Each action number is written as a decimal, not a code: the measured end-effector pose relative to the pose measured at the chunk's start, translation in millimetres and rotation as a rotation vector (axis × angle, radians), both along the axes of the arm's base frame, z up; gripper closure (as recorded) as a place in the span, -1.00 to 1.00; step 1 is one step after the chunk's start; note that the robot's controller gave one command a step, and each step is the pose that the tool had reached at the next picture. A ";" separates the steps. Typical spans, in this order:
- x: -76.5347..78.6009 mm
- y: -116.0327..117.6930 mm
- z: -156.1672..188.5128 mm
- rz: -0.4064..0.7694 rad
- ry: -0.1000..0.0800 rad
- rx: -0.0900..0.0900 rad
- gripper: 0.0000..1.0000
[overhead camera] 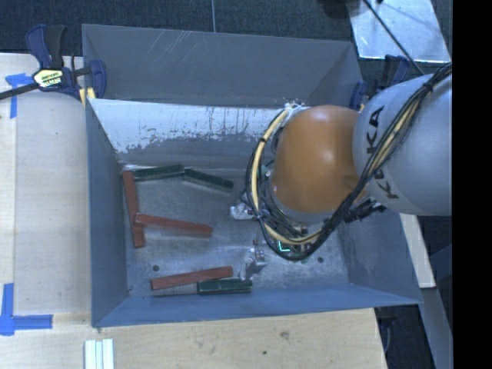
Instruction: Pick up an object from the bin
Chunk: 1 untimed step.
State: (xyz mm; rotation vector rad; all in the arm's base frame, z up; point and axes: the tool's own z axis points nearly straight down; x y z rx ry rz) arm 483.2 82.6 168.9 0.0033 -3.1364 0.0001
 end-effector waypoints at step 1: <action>1.9 -0.4 3.1 -0.002 -0.007 0.001 -1.00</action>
Offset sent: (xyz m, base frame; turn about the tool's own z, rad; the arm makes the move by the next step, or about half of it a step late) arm 0.0018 0.0309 -0.0989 -0.0978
